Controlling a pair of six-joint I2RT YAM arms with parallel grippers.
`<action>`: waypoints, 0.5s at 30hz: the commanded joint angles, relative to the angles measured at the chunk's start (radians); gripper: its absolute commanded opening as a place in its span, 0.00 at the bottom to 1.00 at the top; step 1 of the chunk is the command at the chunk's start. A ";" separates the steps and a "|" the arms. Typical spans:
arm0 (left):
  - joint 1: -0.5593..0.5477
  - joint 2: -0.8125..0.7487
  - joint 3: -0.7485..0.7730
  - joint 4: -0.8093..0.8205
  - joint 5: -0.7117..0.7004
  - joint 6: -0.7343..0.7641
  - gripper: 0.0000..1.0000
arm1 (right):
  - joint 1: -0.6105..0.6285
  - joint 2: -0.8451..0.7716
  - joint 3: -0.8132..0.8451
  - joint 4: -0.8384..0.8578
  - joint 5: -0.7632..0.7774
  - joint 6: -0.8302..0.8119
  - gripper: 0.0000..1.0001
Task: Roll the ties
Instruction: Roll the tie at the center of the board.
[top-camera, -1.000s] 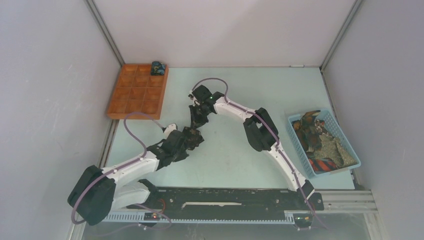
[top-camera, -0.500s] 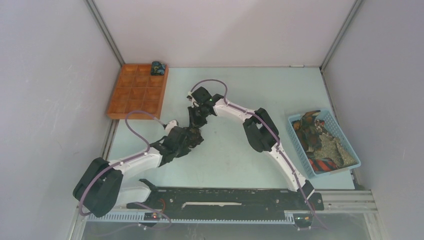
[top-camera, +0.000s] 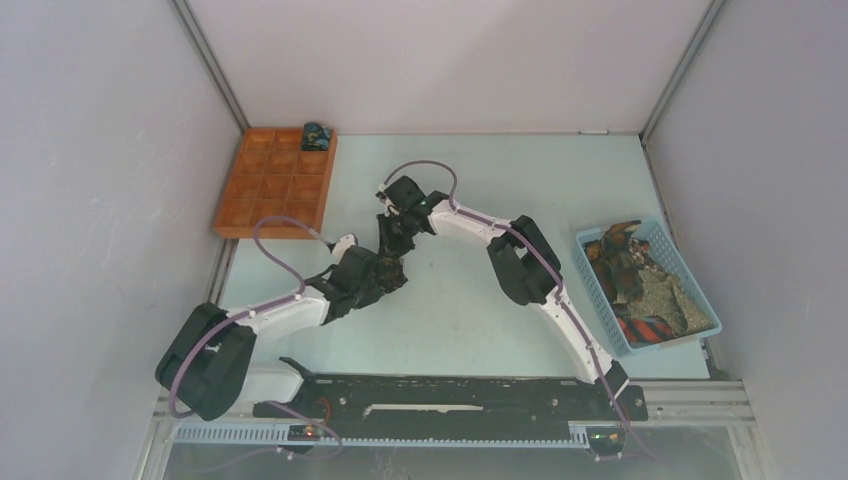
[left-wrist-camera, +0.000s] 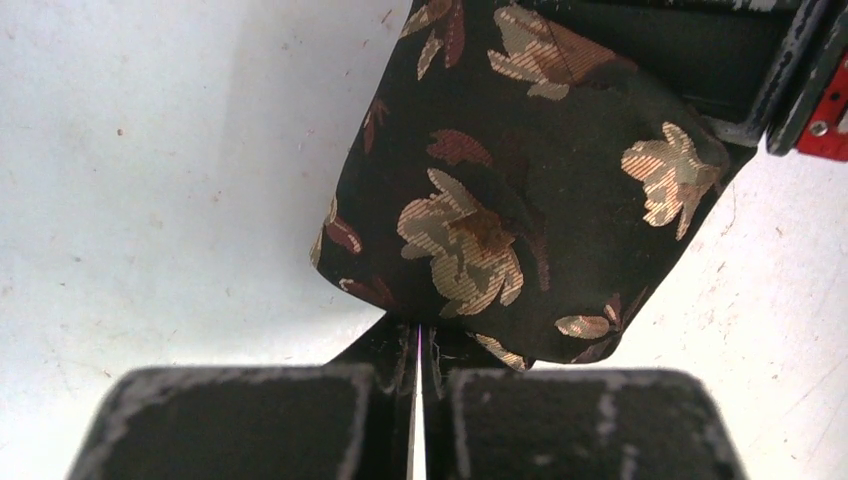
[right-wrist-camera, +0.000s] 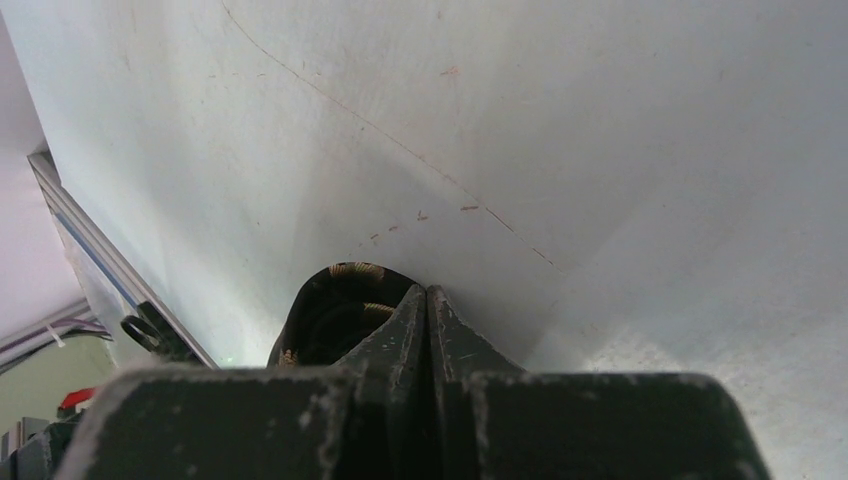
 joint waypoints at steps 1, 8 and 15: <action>0.010 0.026 0.042 0.030 -0.021 -0.030 0.00 | 0.026 -0.038 -0.075 -0.027 0.031 0.055 0.06; 0.032 0.050 0.046 0.063 -0.024 -0.096 0.00 | 0.017 -0.085 -0.156 0.003 0.060 0.141 0.05; 0.043 0.096 0.072 0.085 -0.013 -0.132 0.00 | 0.014 -0.112 -0.218 0.033 0.057 0.203 0.05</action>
